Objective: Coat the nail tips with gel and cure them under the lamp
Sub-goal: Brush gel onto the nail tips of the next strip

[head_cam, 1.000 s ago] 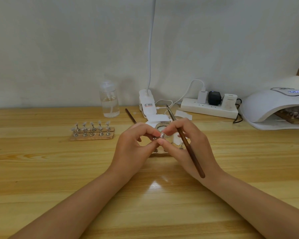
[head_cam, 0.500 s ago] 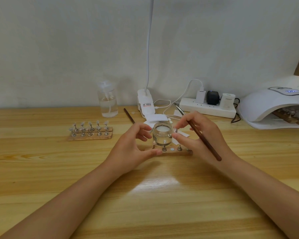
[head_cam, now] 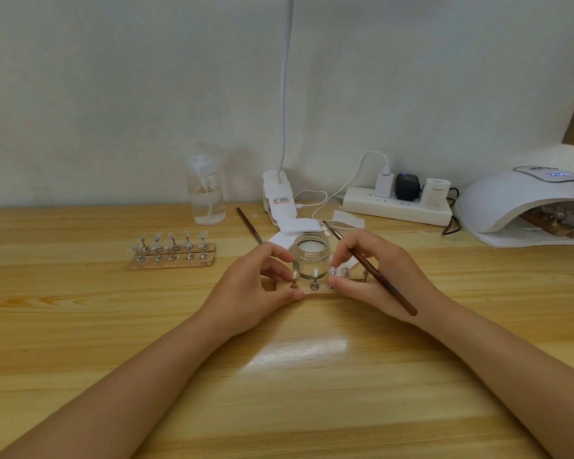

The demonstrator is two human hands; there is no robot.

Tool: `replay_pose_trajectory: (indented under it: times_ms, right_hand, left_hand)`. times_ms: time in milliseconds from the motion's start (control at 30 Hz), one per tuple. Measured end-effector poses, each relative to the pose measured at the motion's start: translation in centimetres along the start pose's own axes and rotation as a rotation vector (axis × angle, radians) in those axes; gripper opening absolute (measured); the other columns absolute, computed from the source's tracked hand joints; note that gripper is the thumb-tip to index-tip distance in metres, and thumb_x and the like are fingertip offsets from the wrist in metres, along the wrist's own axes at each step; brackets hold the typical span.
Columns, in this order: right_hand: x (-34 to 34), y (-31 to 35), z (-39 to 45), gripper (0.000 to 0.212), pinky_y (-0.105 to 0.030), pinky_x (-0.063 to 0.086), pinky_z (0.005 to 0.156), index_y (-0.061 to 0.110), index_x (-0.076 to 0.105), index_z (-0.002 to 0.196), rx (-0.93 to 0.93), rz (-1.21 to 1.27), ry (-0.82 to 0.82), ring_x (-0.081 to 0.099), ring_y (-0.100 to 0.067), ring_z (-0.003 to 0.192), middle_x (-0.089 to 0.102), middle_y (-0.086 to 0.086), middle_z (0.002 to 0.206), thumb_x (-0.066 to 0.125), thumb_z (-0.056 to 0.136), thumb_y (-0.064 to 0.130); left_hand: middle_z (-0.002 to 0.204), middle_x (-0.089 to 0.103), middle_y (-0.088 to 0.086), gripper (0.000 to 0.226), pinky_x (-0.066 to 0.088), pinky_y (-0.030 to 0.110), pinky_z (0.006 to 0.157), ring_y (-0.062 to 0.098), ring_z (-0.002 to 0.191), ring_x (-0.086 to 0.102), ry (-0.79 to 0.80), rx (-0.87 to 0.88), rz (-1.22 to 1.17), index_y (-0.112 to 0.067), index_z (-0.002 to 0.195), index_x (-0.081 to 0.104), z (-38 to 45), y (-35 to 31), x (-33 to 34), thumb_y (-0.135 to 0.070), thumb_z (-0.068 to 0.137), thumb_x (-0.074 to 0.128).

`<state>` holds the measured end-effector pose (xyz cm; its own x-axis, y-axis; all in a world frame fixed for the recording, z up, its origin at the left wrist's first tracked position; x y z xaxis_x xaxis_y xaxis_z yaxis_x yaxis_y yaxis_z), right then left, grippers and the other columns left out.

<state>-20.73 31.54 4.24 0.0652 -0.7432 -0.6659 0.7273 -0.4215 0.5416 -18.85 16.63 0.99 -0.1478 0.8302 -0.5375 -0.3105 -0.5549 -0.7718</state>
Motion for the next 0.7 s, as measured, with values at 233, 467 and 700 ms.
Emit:
replay_pose_trajectory:
  times_ms: [233,467,700]
  right_hand:
    - [-1.9,-0.1,0.1,0.027,-0.006,0.041,0.079,0.021,0.056,0.086,-0.024,-0.031,-0.064,0.056,0.001,0.089,0.062,0.010,0.087,0.078,0.070,0.018]
    - [-2.7,-1.1,-0.2,0.024,-0.013,0.044,0.073,0.021,0.053,0.083,-0.025,-0.123,0.000,0.056,-0.001,0.079,0.060,0.011,0.077,0.071,0.067,0.024]
    - [-2.3,-1.1,-0.2,0.032,-0.013,0.046,0.070,0.034,0.046,0.077,-0.020,-0.114,-0.011,0.057,-0.006,0.072,0.059,0.009,0.072,0.072,0.069,0.016]
  left_hand:
    - [0.078,0.065,-0.012,0.039,0.043,0.007,0.072,-0.005,0.077,0.058,0.013,-0.017,-0.005,-0.034,0.088,0.051,0.1,0.3,-0.1,-0.019,0.066,0.079]
    - [0.079,0.065,-0.011,0.039,0.042,0.005,0.071,-0.004,0.079,0.058,0.012,-0.048,-0.009,-0.034,0.090,0.051,0.1,0.6,-0.3,-0.020,0.067,0.079]
    - [0.079,0.066,-0.009,0.039,0.041,0.004,0.072,-0.005,0.078,0.058,0.014,-0.040,-0.026,-0.033,0.090,0.052,0.1,0.4,-0.3,-0.016,0.067,0.079]
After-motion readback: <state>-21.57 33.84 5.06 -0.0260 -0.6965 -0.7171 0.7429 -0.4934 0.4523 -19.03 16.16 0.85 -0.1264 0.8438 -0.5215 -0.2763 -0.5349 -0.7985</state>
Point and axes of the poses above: each hand's wrist, its own z-axis towards the middle knuckle, its own x-axis out of the palm, y = z × x, the point moved 9 cm from there along z, towards the middle knuckle
